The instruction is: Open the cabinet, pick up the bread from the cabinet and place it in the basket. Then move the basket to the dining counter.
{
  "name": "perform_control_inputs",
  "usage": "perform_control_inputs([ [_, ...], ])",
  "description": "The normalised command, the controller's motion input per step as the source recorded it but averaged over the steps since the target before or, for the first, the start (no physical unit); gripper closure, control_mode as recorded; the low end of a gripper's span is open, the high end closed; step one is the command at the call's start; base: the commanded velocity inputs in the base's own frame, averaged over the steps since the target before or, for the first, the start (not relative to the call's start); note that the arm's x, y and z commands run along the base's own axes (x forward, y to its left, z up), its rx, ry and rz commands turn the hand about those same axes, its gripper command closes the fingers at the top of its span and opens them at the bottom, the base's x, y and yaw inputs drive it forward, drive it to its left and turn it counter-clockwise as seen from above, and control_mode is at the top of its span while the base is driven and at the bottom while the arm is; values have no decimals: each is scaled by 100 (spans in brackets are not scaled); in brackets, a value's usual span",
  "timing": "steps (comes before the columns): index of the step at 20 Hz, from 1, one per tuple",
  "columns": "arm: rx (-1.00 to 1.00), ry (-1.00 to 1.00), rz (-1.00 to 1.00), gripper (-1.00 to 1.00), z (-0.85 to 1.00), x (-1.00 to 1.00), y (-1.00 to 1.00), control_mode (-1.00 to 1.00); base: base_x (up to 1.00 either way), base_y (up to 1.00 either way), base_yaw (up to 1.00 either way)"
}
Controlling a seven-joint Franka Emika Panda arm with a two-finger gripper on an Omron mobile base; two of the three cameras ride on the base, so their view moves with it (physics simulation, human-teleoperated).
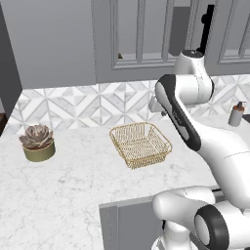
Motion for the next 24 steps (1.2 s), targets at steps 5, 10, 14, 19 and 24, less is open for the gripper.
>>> perform_control_inputs([
  [5, 0, -12, 1, -100, 3, -19, 0, -100, 0, 0, 0],
  [10, 8, -57, 2, -100, 63, -16, -51, -100, 0, 0, 0],
  [14, 1, -31, -2, -100, 77, 10, -70, -100, 0, 0, 0],
  [19, 0, 0, -10, -100, 75, 54, -48, -100, 0, 0, 0],
  [24, 2, -3, -3, -100, 45, 37, -33, -100, 0, 0, 0],
])
